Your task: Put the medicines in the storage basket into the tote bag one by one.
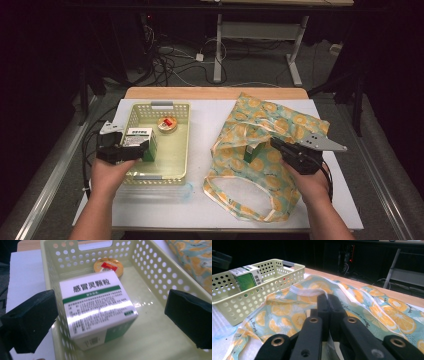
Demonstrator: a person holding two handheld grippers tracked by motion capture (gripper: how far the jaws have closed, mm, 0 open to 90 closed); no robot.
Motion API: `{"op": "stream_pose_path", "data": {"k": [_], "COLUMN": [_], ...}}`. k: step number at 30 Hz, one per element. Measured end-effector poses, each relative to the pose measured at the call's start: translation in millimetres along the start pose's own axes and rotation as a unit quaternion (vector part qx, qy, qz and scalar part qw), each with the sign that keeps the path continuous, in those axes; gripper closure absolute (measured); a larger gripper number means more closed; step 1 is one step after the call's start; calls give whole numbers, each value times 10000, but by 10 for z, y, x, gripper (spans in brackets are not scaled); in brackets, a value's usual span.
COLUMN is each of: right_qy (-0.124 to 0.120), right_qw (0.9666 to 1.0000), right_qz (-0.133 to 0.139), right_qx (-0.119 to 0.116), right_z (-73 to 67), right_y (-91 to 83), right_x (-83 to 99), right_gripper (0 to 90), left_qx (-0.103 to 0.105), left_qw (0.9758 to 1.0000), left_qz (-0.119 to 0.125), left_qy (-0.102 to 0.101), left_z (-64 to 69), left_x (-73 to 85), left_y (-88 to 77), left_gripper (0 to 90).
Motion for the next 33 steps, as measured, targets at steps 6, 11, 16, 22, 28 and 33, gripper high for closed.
{"op": "stream_pose_path", "data": {"k": [6,11,16,22,28,33], "right_qy": [-6,-9,-3,-4,-4,7], "right_qw": [10000,10000,10000,10000,10000,10000], "right_qz": [31,32,47,44,48,39], "right_qx": [3,-4,-3,-5,-2,-7], "right_z": [1,2,7,-4,-2,-8], "right_y": [-21,-23,-33,-30,-30,-24], "right_x": [-10,-8,-14,-15,-15,-11], "right_gripper": [900,900,900,900,900,900], "left_qx": [-155,-134,-90,-83,-260,-252], "left_qw": [9990,9972,9956,9926,9891,9868], "left_qz": [-401,-676,-886,-1196,-1450,-1596], "left_qy": [-150,-300,-280,-204,-66,79], "left_z": [-97,-136,-122,-91,-85,-60], "left_x": [-116,-126,-91,-44,-13,17], "left_y": [151,251,316,401,454,467], "left_gripper": [0,0,0,0,0,22]}}
Point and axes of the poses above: each handheld gripper's, and its own axes: y roughly forward along the jaws, x roughly out of its underside, z roughly to its right, the point moved 10 cm from there along y, roughly forward along the jaws, and after that the axes turned 15 degrees about -z, right-handed, at the moved point
